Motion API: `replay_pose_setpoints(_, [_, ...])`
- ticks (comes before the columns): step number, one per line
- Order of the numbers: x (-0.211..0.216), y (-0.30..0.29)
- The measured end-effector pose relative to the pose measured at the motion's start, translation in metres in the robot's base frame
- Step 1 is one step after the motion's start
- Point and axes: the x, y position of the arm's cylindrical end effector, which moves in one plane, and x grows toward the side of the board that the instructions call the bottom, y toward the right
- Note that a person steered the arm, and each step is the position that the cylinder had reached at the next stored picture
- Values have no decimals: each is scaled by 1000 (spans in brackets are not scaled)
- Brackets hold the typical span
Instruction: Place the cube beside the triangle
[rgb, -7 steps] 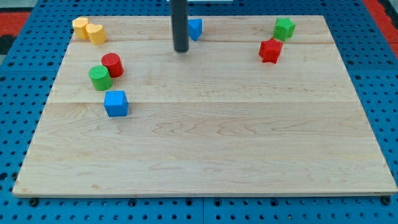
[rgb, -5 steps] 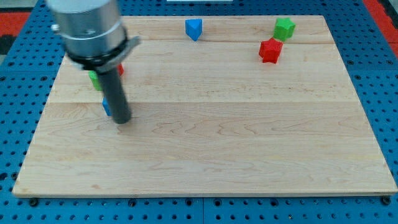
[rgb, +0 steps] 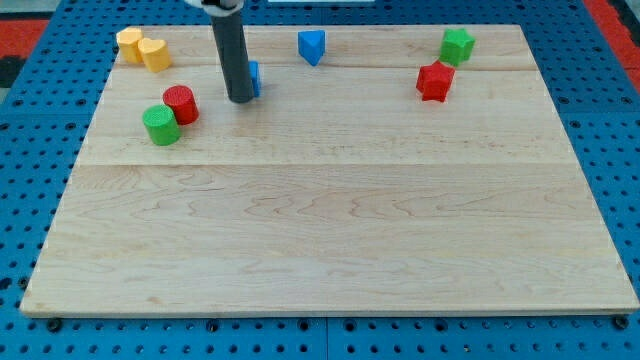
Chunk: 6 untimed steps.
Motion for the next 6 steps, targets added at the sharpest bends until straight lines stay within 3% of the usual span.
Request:
replay_pose_setpoints(1, [-42, -4])
replay_pose_setpoints(4, [-71, -34])
replay_pose_setpoints(5, [-57, 13])
replay_pose_setpoints(6, [2, 17])
